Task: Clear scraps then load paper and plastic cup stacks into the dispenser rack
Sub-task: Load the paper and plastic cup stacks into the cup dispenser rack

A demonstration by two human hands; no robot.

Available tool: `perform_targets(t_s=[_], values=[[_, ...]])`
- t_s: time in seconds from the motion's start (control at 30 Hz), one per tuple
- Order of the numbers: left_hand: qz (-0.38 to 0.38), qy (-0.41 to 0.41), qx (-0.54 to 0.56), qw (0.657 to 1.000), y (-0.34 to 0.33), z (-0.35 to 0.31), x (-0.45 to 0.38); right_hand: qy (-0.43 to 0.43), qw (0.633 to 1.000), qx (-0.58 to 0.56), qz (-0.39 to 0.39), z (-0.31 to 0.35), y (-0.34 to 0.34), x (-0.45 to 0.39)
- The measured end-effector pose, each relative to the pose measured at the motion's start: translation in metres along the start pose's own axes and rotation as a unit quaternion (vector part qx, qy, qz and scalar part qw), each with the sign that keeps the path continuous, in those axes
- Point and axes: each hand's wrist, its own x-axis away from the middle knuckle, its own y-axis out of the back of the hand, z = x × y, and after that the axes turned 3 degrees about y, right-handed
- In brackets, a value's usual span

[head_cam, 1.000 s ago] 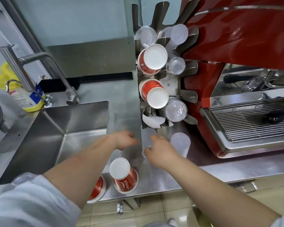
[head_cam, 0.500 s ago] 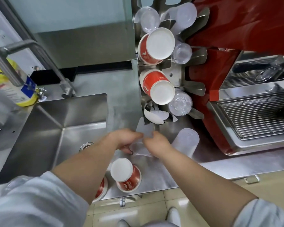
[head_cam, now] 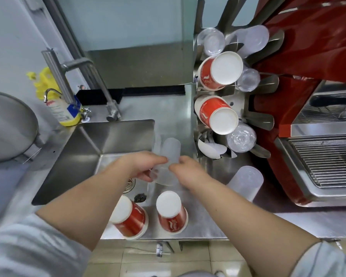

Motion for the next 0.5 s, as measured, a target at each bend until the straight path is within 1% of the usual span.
perform_targets(t_s=[0.1,0.2,0.3,0.4,0.43,0.5], values=[[-0.006,-0.055,0.021,0.998,0.017,0.005,0.021,0.042,0.999,-0.017,0.004,0.013,-0.007,0.004],[-0.026,-0.131,0.03,0.991,0.027,0.007,0.045,0.096,0.995,-0.023,0.003,0.025,-0.008,0.014],[-0.063,-0.209,0.039,0.975,0.027,0.004,0.072,0.171,0.985,-0.016,-0.018,0.034,-0.003,0.027],[-0.128,-0.275,0.03,0.952,0.018,0.003,0.094,0.235,0.972,-0.008,-0.029,0.037,0.008,0.048],[-0.138,-0.29,0.033,0.946,0.013,0.003,0.101,0.251,0.967,-0.007,-0.032,0.036,0.012,0.054],[-0.133,-0.32,0.053,0.937,0.001,0.002,0.112,0.275,0.96,0.001,-0.045,0.032,0.022,0.068]])
